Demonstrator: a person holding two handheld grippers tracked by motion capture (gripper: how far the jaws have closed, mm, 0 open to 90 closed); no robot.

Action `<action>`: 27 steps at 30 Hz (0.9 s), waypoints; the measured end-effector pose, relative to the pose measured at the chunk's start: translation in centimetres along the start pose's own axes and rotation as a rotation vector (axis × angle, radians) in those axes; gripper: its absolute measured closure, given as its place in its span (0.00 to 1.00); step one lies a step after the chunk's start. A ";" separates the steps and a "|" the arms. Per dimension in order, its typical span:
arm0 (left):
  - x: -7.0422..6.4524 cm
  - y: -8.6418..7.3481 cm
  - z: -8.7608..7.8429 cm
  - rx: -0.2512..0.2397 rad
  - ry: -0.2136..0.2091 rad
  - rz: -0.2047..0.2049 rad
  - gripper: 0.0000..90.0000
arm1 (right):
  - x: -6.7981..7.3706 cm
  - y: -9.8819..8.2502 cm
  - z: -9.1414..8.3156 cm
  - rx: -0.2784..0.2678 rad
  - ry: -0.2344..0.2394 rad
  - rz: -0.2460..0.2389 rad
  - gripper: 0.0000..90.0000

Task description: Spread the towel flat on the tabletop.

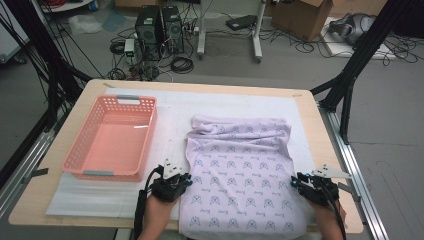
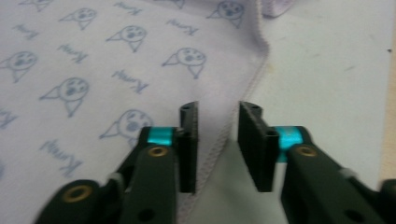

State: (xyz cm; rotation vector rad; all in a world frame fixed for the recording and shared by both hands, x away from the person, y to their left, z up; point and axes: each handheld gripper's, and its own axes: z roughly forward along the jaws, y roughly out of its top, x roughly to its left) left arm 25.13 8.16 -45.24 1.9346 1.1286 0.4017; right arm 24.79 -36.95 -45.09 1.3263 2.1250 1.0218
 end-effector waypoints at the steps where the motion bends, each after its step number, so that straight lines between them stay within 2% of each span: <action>1: 0.1 -0.1 -0.2 0.003 -0.006 -0.005 0.96 | 0.1 0.0 -0.1 -0.002 0.018 -0.009 0.88; 2: 0.3 -0.2 -0.4 0.003 -0.015 -0.020 0.97 | 0.3 -0.1 -0.1 0.002 0.035 -0.013 0.94; 3: 0.6 -0.3 -0.6 0.004 -0.018 -0.032 0.97 | 0.5 0.0 -0.2 0.009 0.038 -0.021 0.96; 4: 0.8 -0.6 -0.9 0.004 -0.022 -0.040 0.97 | 0.6 0.0 -0.2 0.007 0.035 -0.039 0.96; 7: 1.4 -1.1 -1.8 0.000 -0.019 -0.049 0.97 | 0.9 -0.1 -0.3 0.016 0.061 -0.021 0.96; 10: 2.1 -1.6 -2.6 0.002 -0.023 -0.057 0.97 | 1.5 -0.3 -0.6 0.019 0.079 -0.034 0.96; 15: 2.0 -2.2 -3.2 -0.009 -0.022 -0.047 0.97 | 2.6 -0.7 -0.8 0.006 0.093 -0.057 0.96; 20: 2.0 -2.8 -3.8 -0.024 -0.056 -0.047 0.97 | 2.4 -1.3 -1.6 -0.009 0.074 -0.048 0.97; 27: 1.8 -3.4 -5.4 -0.039 -0.088 -0.043 0.97 | 2.6 -2.0 -3.7 -0.038 0.096 -0.052 0.98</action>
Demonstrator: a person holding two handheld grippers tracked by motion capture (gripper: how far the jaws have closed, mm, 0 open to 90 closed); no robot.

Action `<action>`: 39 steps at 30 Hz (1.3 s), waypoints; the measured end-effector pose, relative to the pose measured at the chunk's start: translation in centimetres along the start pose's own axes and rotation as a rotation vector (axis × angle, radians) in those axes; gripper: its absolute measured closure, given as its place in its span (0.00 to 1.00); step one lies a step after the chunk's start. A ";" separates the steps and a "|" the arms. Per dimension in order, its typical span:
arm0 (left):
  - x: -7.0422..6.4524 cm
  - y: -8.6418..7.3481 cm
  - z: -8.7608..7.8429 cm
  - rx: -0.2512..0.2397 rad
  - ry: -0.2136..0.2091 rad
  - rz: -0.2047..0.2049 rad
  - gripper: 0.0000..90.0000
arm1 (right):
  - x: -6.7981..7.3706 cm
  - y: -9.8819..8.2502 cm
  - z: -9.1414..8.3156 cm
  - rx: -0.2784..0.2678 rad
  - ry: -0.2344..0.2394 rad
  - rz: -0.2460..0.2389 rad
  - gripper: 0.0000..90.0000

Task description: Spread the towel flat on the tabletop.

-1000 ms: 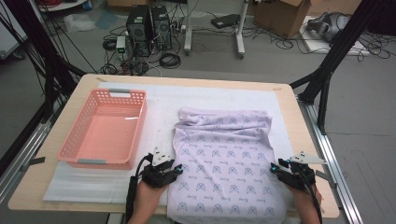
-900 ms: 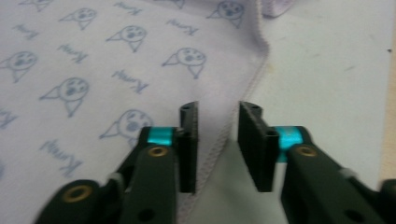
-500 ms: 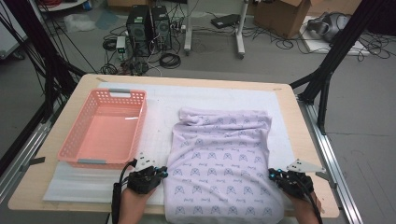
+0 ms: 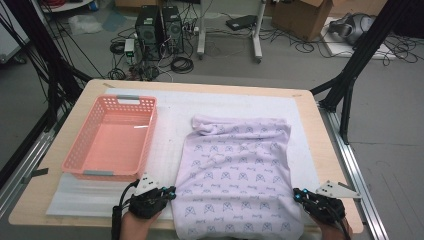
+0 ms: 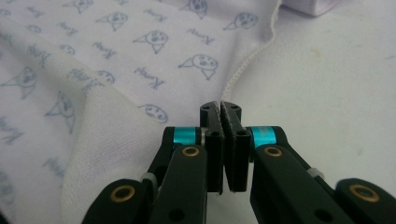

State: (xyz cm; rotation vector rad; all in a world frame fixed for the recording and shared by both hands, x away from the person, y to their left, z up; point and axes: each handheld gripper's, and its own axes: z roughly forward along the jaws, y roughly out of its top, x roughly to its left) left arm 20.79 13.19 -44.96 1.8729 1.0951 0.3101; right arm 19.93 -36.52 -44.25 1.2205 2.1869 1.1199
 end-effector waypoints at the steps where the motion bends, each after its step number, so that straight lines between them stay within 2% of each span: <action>1: -0.1 0.0 -0.3 -0.005 -0.005 0.004 0.97 | 0.1 0.1 -0.4 -0.006 0.006 -0.001 0.98; 3: -0.2 0.0 -0.8 -0.021 -0.010 0.007 0.97 | 0.3 0.3 -1.1 -0.023 0.010 -0.005 0.98; 6: 0.0 0.6 -0.3 -0.030 -0.006 0.006 0.97 | 0.1 0.9 -1.1 -0.039 0.001 -0.003 0.98; 13: 0.9 2.1 2.4 -0.028 0.054 -0.012 0.97 | -2.4 3.0 1.9 -0.012 -0.044 0.038 0.98; 15: 1.3 2.7 3.3 -0.019 0.082 -0.016 0.97 | -2.9 3.5 2.8 -0.003 -0.067 0.048 0.98; 18: 1.8 3.3 4.2 -0.015 0.098 -0.033 0.97 | -3.3 3.8 4.1 -0.001 -0.092 0.064 0.98; 20: 1.9 3.2 4.4 -0.008 0.088 -0.040 0.95 | -3.2 3.7 4.5 -0.007 -0.100 0.083 0.92; 22: 1.7 3.0 4.2 -0.013 0.065 -0.051 0.77 | -2.9 3.4 4.3 -0.012 -0.115 0.092 0.76; 24: 1.4 2.6 3.7 -0.025 0.066 -0.046 0.62 | -2.7 2.9 3.7 -0.011 -0.120 0.085 0.69; 25: 1.2 2.3 3.4 -0.033 0.065 -0.033 0.60 | -2.6 2.6 3.3 -0.019 -0.119 0.086 0.68; 27: 0.9 1.9 3.0 -0.043 0.050 -0.018 0.57 | -2.5 1.9 2.5 -0.040 -0.101 0.100 0.63; 29: 0.5 1.4 2.9 -0.031 0.029 0.000 0.54 | -2.3 1.3 2.0 -0.039 -0.058 0.099 0.61; 33: -0.1 1.0 2.8 -0.006 -0.002 0.015 0.54 | -1.1 0.4 1.6 0.003 -0.031 0.039 0.60; 36: -0.8 0.6 2.8 -0.016 0.005 0.041 0.53 | -0.2 0.0 1.7 0.031 -0.032 0.009 0.60; 39: -1.2 0.2 2.8 -0.033 0.033 0.068 0.55 | 0.1 -0.1 1.7 0.027 -0.025 -0.003 0.69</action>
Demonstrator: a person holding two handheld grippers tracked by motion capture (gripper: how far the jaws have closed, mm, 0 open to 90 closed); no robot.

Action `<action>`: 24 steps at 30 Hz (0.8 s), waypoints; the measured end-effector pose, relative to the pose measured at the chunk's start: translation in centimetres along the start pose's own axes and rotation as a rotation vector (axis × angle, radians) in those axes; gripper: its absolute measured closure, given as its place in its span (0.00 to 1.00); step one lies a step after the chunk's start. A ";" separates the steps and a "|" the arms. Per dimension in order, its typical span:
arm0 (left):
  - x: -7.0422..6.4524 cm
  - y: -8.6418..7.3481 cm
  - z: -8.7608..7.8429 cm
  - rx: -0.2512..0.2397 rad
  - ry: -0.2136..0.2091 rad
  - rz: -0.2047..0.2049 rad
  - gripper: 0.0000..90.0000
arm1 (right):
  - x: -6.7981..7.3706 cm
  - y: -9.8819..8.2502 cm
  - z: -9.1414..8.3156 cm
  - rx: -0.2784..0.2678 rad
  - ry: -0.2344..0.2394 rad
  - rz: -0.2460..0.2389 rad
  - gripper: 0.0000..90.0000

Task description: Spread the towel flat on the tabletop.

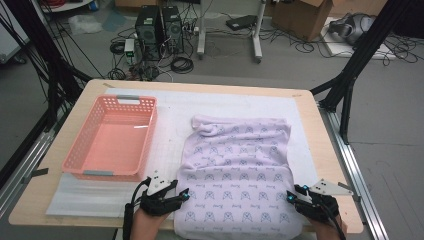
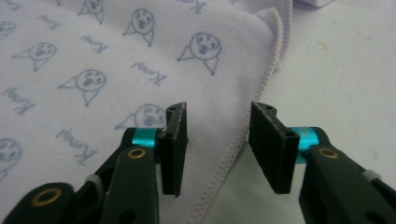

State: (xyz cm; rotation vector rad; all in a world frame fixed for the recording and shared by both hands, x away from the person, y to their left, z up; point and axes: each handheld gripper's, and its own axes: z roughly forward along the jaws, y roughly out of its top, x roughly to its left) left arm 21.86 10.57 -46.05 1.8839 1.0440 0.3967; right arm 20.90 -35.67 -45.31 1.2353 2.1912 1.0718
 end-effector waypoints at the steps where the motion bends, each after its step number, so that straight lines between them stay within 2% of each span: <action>1: -0.2 -0.2 -0.1 -0.008 0.024 0.017 0.59 | 0.1 0.0 0.0 0.002 0.006 -0.002 0.71; 3: -0.6 -0.4 -0.1 -0.014 0.058 0.055 0.72 | 0.2 0.0 0.0 -0.002 0.010 0.003 0.75; 4: -0.7 -0.4 -0.1 -0.018 0.060 0.057 0.73 | 0.2 0.0 0.0 0.001 0.015 0.009 0.76; 8: -1.6 -0.6 0.0 -0.029 0.061 0.106 0.93 | 0.2 0.0 0.0 0.001 0.028 0.008 0.89; 11: -1.5 -0.6 0.0 -0.031 0.059 0.089 0.95 | 0.5 0.1 0.1 0.003 0.027 0.001 0.93; 17: -1.3 -0.6 -0.1 -0.032 0.045 0.050 0.96 | 0.6 -0.1 0.1 -0.012 0.021 0.009 0.95; 21: -1.1 -0.7 -0.3 -0.033 0.043 0.041 0.96 | 0.5 -0.5 -0.1 -0.032 0.024 0.032 0.95; 24: -1.0 -0.9 -0.7 -0.032 0.033 0.027 0.97 | 0.6 -0.7 -0.4 -0.036 0.018 0.029 0.95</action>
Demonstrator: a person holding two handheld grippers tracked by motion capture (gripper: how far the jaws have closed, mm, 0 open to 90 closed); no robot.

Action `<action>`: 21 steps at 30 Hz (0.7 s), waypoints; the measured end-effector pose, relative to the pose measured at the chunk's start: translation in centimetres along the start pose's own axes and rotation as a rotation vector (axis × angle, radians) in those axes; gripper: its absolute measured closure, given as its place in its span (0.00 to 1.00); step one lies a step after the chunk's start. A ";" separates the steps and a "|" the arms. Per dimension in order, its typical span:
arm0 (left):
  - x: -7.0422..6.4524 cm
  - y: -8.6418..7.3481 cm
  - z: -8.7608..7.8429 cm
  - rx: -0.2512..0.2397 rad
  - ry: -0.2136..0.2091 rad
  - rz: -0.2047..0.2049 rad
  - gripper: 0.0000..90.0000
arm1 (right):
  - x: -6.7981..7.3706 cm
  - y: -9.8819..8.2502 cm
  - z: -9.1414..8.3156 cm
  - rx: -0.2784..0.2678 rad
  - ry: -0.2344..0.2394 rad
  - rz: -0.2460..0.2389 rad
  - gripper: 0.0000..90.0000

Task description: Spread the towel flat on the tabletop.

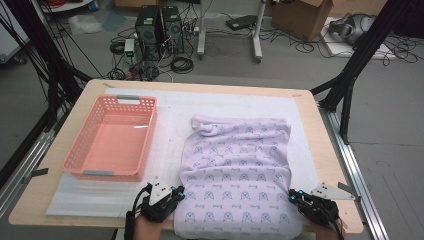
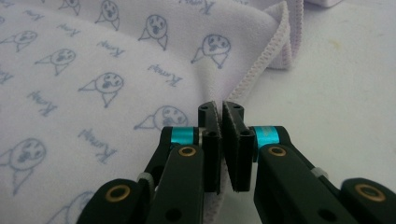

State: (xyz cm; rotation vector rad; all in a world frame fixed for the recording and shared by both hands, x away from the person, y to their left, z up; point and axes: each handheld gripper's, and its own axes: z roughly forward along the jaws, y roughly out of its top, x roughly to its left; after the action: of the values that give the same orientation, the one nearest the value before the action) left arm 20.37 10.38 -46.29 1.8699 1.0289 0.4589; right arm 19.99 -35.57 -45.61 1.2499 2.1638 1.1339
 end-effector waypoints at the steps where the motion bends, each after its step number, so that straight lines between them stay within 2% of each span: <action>1: 0.0 -0.1 -0.2 0.000 -0.006 -0.005 0.97 | 0.1 -0.1 -0.2 0.002 0.002 0.002 0.95; 7: -0.1 -0.4 -1.4 -0.007 -0.029 -0.020 0.97 | 0.5 -0.5 -1.0 0.006 0.021 -0.002 0.96; 16: -0.4 -1.0 -3.6 -0.023 -0.047 -0.017 0.97 | 1.8 -1.2 -2.7 0.014 0.035 -0.040 0.96; 21: -1.0 -2.0 -5.0 -0.006 -0.092 0.000 0.97 | 2.6 -2.2 -3.9 0.011 0.061 -0.043 0.96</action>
State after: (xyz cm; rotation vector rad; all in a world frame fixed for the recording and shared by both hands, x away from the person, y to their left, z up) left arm 15.54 12.70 -45.38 1.8678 0.9653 0.3724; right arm 14.84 -35.76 -44.92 1.1824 2.2334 1.1579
